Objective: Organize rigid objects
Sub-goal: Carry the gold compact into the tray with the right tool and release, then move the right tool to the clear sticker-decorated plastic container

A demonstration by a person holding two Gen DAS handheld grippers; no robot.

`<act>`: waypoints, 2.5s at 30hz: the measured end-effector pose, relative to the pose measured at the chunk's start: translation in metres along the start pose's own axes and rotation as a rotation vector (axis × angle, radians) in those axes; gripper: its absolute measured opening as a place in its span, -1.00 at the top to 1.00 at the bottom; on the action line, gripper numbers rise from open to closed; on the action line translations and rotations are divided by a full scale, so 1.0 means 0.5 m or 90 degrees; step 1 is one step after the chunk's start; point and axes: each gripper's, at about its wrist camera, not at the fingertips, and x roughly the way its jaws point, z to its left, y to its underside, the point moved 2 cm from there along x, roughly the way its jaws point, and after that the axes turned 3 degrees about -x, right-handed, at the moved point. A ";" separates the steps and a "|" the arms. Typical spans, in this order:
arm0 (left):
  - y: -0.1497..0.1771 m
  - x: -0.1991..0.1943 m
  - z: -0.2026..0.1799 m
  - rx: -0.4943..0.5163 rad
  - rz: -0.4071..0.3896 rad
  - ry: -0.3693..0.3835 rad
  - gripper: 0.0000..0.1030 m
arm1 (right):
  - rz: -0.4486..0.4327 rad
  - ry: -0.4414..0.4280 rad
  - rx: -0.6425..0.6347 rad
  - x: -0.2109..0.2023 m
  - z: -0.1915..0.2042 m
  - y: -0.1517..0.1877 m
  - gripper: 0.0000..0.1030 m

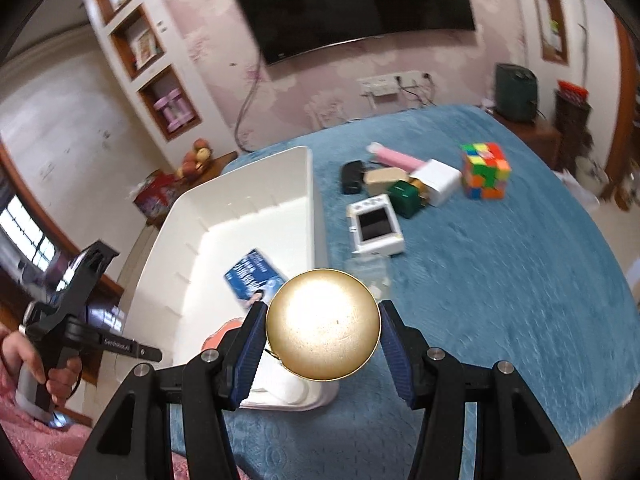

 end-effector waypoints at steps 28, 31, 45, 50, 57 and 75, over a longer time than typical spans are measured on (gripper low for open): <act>-0.008 0.004 0.033 -0.027 -0.003 0.035 0.89 | 0.037 -0.029 -0.199 0.050 0.140 0.008 -0.42; -0.014 -0.003 0.034 -0.026 -0.017 0.029 0.89 | 0.032 -0.020 -0.176 0.050 0.124 0.004 -0.42; -0.023 -0.001 0.046 -0.038 -0.021 0.022 0.85 | 0.016 0.017 0.070 0.062 -0.031 -0.026 -0.54; -0.021 0.001 0.047 -0.046 -0.021 0.018 0.84 | 0.045 0.012 0.152 0.084 -0.083 -0.018 -0.54; -0.021 0.002 0.038 -0.060 -0.017 0.003 0.83 | 0.086 -0.003 0.214 0.126 -0.128 -0.012 -0.54; -0.014 0.006 0.042 -0.141 -0.007 -0.019 0.72 | 0.236 -0.077 0.268 0.252 -0.184 -0.019 -0.43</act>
